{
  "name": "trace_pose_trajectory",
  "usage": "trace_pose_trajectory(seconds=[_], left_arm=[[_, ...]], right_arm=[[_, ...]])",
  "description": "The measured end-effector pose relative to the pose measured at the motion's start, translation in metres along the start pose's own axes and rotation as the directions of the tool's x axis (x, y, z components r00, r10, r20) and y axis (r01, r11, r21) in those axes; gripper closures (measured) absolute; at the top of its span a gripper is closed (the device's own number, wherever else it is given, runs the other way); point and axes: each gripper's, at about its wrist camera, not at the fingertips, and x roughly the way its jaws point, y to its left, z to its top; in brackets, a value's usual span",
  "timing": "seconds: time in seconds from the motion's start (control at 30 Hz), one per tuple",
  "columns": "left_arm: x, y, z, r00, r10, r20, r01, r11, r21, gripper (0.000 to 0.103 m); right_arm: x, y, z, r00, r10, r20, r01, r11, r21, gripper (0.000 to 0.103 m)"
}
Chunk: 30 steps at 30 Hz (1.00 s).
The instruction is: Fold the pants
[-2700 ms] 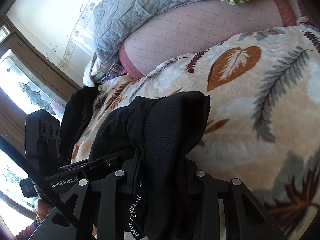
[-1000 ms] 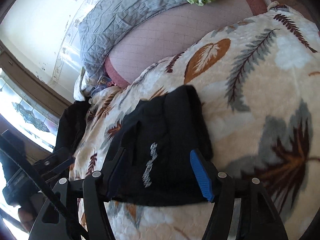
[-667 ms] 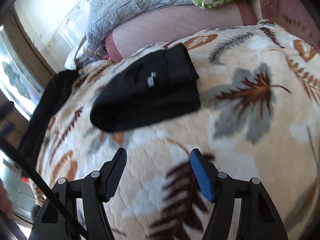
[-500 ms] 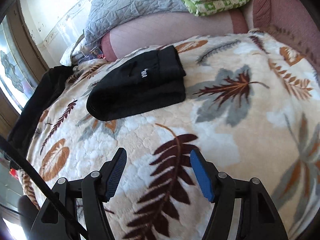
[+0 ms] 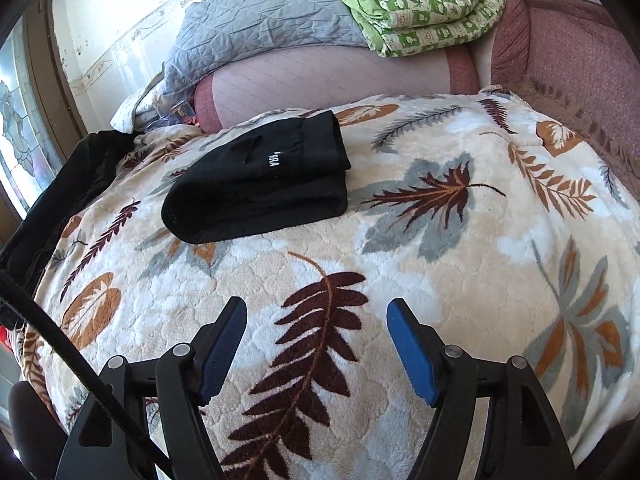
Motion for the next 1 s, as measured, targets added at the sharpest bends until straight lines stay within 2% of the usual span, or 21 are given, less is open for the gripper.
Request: trace_pose_trajectory(seconds=[0.1, 0.2, 0.27, 0.33, 0.37, 0.4, 0.43, 0.5, 0.6, 0.63, 0.7, 0.73, 0.77, 0.83, 0.93, 1.0], left_arm=[[0.010, 0.006, -0.003, 0.999, 0.004, -0.041, -0.005, 1.000, -0.024, 0.000], [0.017, 0.016, -0.004, 0.997, -0.022, -0.075, 0.017, 0.997, -0.069, 0.000], [0.019, 0.022, -0.003, 0.996, -0.027, -0.081, 0.020, 0.996, -0.086, 0.000], [0.019, 0.027, -0.003, 0.997, -0.022, -0.080, 0.015, 0.996, -0.090, 0.000], [0.019, 0.030, -0.002, 0.997, -0.020, -0.079, 0.013, 0.996, -0.093, 0.000], [0.019, 0.032, -0.002, 0.997, -0.018, -0.078, 0.011, 0.995, -0.097, 0.000], [0.019, 0.035, -0.002, 0.997, -0.016, -0.077, 0.008, 0.995, -0.100, 0.000], [0.021, 0.041, -0.002, 0.997, -0.014, -0.079, 0.005, 0.994, -0.110, 0.000], [0.025, 0.047, -0.002, 0.996, -0.019, -0.088, 0.009, 0.993, -0.119, 0.000], [0.026, 0.049, -0.002, 0.996, -0.022, -0.089, 0.011, 0.992, -0.122, 0.000], [0.028, 0.050, -0.003, 0.996, -0.023, -0.090, 0.012, 0.992, -0.127, 0.000], [0.030, 0.050, -0.003, 0.995, -0.025, -0.095, 0.012, 0.992, -0.129, 0.000], [0.032, 0.049, -0.004, 0.995, -0.029, -0.097, 0.016, 0.991, -0.131, 0.000], [0.033, 0.045, -0.005, 0.995, -0.040, -0.096, 0.028, 0.991, -0.131, 0.000], [0.034, 0.034, -0.009, 0.995, -0.044, -0.094, 0.033, 0.993, -0.113, 0.000], [0.035, 0.020, -0.013, 0.994, -0.037, -0.100, 0.029, 0.996, -0.081, 0.000]], right_arm=[[0.003, -0.005, 0.010, 1.000, 0.028, -0.011, -0.028, 0.999, 0.028, 0.026], [0.006, 0.010, 0.047, 0.993, 0.120, 0.002, -0.120, 0.993, -0.016, 0.030], [0.010, 0.026, 0.075, 0.980, 0.201, 0.002, -0.201, 0.979, -0.040, 0.047], [0.022, 0.044, 0.102, 0.956, 0.293, -0.030, -0.294, 0.955, -0.045, 0.056], [0.033, 0.052, 0.115, 0.931, 0.360, -0.060, -0.361, 0.932, -0.021, 0.062], [0.050, 0.058, 0.126, 0.893, 0.439, -0.099, -0.438, 0.898, 0.033, 0.063], [0.070, 0.064, 0.133, 0.845, 0.515, -0.144, -0.505, 0.857, 0.100, 0.063], [0.106, 0.069, 0.133, 0.796, 0.569, -0.206, -0.536, 0.821, 0.195, 0.063], [0.157, 0.064, 0.113, 0.768, 0.569, -0.296, -0.475, 0.815, 0.333, 0.065], [0.166, 0.055, 0.105, 0.751, 0.598, -0.278, -0.476, 0.783, 0.400, 0.068], [0.161, 0.044, 0.101, 0.725, 0.651, -0.226, -0.503, 0.724, 0.471, 0.068], [0.153, 0.042, 0.102, 0.730, 0.648, -0.218, -0.507, 0.727, 0.463, 0.064], [0.140, 0.041, 0.103, 0.750, 0.626, -0.214, -0.506, 0.751, 0.424, 0.053], [0.099, 0.040, 0.099, 0.816, 0.544, -0.197, -0.485, 0.829, 0.278, 0.037], [0.051, 0.033, 0.078, 0.899, 0.406, -0.163, -0.392, 0.913, 0.111, 0.033], [0.027, 0.027, 0.055, 0.949, 0.283, -0.142, -0.285, 0.958, 0.003, 0.030]])
